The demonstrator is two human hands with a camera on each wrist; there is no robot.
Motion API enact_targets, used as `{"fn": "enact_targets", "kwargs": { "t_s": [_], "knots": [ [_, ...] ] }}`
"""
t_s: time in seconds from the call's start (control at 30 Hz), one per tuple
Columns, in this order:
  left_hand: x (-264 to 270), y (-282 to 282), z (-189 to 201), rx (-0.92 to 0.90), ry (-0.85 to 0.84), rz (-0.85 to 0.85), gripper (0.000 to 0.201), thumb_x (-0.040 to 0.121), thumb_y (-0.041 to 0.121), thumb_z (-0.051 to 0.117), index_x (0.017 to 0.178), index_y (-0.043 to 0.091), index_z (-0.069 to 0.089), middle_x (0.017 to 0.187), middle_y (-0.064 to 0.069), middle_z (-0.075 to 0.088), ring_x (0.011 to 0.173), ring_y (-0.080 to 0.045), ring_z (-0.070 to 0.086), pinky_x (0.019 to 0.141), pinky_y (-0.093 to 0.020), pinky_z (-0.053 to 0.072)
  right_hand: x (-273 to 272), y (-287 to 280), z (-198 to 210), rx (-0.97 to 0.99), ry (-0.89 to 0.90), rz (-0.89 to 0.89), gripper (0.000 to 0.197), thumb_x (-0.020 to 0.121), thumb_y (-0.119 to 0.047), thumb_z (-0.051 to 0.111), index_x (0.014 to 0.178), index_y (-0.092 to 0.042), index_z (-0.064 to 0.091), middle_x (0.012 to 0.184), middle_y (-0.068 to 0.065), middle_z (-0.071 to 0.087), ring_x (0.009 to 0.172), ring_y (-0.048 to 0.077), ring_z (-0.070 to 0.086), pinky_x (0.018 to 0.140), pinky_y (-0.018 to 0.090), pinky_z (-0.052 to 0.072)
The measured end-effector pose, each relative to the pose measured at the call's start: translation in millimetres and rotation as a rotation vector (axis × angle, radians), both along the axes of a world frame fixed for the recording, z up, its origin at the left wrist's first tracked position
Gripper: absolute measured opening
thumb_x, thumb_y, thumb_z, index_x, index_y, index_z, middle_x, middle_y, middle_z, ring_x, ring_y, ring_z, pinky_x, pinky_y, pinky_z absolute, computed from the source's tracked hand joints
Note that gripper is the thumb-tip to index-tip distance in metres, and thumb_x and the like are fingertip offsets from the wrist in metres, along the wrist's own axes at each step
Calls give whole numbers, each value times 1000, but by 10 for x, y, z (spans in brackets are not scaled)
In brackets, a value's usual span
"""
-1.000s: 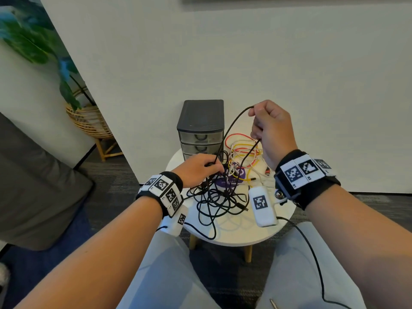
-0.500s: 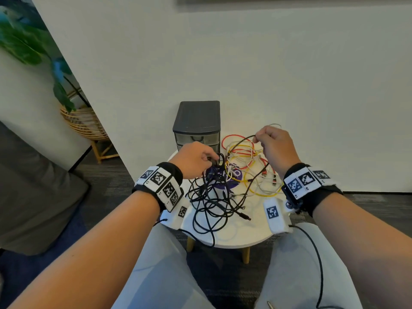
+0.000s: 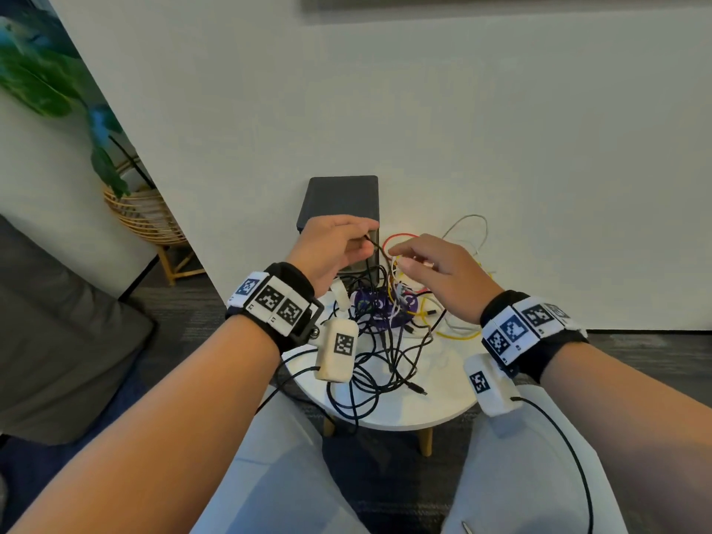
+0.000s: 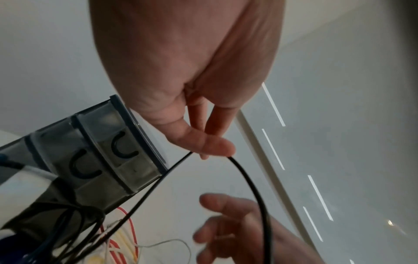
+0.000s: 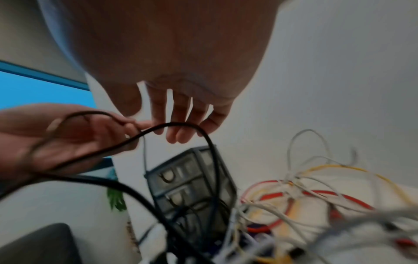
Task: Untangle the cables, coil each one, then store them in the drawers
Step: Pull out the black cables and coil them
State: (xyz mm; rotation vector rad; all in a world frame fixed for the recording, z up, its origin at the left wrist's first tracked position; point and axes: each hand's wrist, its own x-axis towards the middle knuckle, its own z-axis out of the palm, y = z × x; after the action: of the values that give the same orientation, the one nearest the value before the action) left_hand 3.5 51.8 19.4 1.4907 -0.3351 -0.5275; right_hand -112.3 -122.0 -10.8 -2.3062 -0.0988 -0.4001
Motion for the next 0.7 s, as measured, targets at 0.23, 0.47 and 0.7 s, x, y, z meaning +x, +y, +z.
{"fn": "enact_targets", "kwargs": {
  "t_s": [0.23,0.47,0.7],
  "knots": [
    [-33,36,-31,-31,-55,28,26,97,-1,61,122,1,69,106,-13,73,101,-22,73,89,-27,59,73,226,183,-169,299,96,33,98,-36,60,71,-20,71,78,6,69,72,22,63,74,43,50],
    [-167,10,-178,236,-121,-77,32,96,0,59,123,15,50,118,-13,64,98,-23,71,89,-34,59,220,214,497,481,248,-243,44,105,-34,42,66,-17,51,51,-5,38,44,14,29,45,24,23],
    [-402,-132,-194,440,-361,-639,28,102,12,56,129,13,64,106,-9,67,90,-14,58,81,-32,48,346,217,758,935,235,-155,40,109,-38,38,90,-12,61,55,-5,33,47,11,25,42,21,21]
  ]
}}
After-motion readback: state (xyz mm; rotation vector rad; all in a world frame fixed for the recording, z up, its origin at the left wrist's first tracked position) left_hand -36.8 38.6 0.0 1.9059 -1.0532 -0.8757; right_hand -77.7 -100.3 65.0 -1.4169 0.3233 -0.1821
